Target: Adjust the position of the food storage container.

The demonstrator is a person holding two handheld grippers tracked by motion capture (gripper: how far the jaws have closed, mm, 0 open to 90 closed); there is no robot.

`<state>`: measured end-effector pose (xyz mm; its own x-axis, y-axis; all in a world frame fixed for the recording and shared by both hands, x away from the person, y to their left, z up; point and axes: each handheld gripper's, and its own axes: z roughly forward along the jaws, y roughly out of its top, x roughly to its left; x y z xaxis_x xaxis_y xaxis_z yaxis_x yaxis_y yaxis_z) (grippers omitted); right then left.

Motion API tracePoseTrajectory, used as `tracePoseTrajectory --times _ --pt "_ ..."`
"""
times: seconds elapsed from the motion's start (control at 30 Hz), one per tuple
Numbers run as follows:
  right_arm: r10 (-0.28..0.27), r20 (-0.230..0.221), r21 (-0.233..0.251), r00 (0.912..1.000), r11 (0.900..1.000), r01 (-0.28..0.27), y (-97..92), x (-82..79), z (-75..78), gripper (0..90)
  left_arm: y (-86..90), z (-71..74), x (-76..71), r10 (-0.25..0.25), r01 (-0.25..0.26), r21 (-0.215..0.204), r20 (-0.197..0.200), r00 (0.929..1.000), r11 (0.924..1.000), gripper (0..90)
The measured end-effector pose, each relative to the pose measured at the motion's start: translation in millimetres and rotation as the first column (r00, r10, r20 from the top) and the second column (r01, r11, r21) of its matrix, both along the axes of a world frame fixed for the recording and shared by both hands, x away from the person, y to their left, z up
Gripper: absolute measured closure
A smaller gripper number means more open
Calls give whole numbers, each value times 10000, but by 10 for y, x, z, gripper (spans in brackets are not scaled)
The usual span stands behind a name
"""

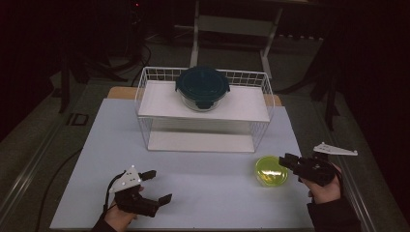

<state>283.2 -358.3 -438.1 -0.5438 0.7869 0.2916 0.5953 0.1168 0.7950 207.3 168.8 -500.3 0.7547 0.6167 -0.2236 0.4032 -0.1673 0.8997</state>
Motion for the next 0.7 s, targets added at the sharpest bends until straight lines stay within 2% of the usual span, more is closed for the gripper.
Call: tracePoseTrajectory --times 0.03,0.2,0.23,0.3,0.37,0.4,0.43,0.5,0.7 --pt "-194 -165 -77 9997 9998 193 -71 -3 -62 634 4 2 0 12 -12 -74 0 10000 10000 4" --pt "-495 -327 -270 9982 9985 486 -162 -6 -160 653 6 1 1 -147 146 -158 -57 9999 9998 4" --pt "-774 -444 -440 9960 9962 755 -225 -7 -233 731 -5 -2 -6 -213 212 -147 -47 9998 9997 4" --pt "-911 -543 -694 9944 9938 873 -268 -5 -293 794 -10 -1 -3 -218 218 -145 -22 9998 9997 4" --pt "-957 -600 -796 9936 9927 908 -283 -6 -326 804 -10 3 -3 -207 207 -164 19 9998 9997 4" --pt "-1060 -737 -997 9916 9901 984 -309 -5 -393 840 -8 9 -7 -175 176 -116 45 9998 9998 4" --pt "-1060 -737 -997 9916 9901 984 -309 -5 -393 840 -8 9 -7 -175 176 -116 45 9998 9998 4" --pt "-1210 -989 -1047 9877 9883 1106 -349 0 -497 888 -4 11 -9 -145 146 -128 53 9999 9998 4" --pt "-1187 -1428 -1157 9826 9880 1025 -370 22 -676 900 -7 11 -7 -132 133 -66 96 9999 9999 4"
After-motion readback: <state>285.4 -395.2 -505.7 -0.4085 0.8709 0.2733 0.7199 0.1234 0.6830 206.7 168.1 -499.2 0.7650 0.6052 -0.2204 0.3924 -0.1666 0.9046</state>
